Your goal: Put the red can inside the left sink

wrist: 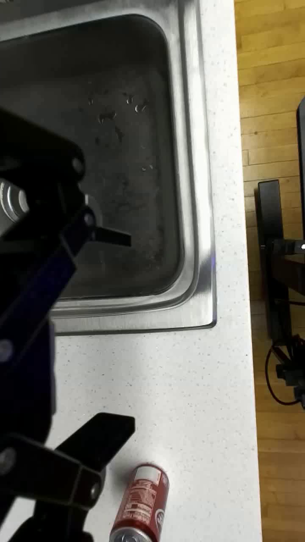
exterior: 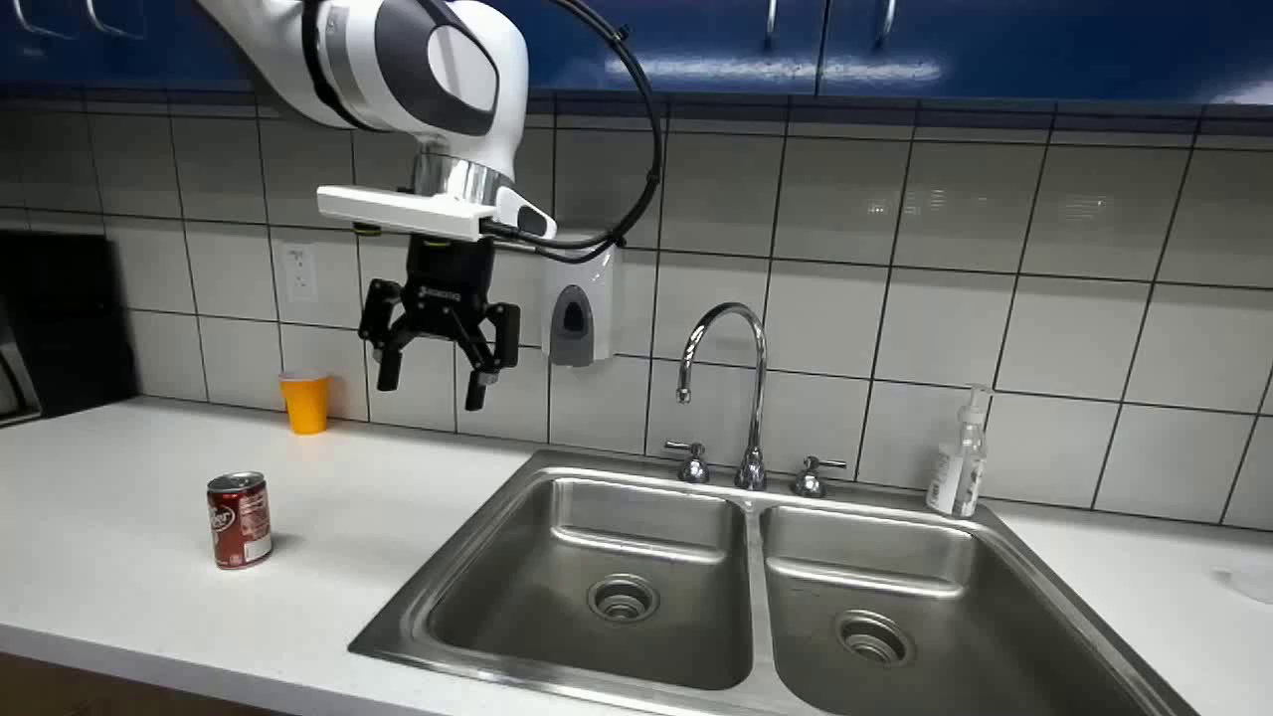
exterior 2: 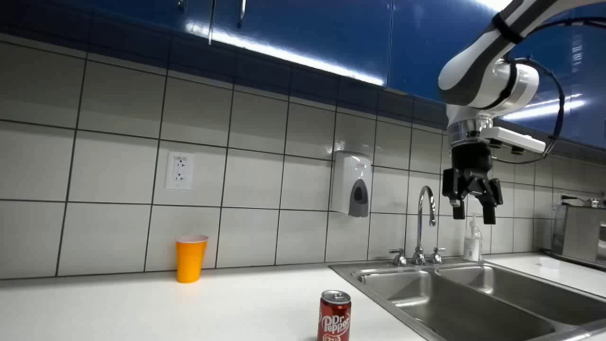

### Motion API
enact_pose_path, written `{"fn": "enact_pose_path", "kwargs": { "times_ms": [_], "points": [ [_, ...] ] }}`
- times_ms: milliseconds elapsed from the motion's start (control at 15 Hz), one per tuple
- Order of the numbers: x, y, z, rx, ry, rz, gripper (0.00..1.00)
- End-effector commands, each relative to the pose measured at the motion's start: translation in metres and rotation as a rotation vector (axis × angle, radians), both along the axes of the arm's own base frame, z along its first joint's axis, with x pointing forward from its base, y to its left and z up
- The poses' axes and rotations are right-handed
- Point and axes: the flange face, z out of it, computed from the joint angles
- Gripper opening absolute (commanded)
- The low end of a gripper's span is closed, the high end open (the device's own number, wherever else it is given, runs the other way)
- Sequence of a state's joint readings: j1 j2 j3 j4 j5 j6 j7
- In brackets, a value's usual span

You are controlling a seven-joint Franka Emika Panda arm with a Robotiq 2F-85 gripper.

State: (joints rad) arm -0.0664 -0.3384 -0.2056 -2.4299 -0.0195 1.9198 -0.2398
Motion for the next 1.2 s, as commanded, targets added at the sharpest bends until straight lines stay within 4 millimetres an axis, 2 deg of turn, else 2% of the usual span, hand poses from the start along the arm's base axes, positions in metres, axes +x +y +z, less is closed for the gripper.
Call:
{"fn": "enact_pose_path", "kwargs": {
  "times_ms": [0,867,1133],
  "points": [
    [0.000,0.000,0.000,0.000,0.001,0.000,1.00],
    [0.000,0.000,0.000,0.000,0.001,0.000,1.00],
    [0.024,0.017,-0.023,-0.007,0.018,0.066,1.00]
  ]
}}
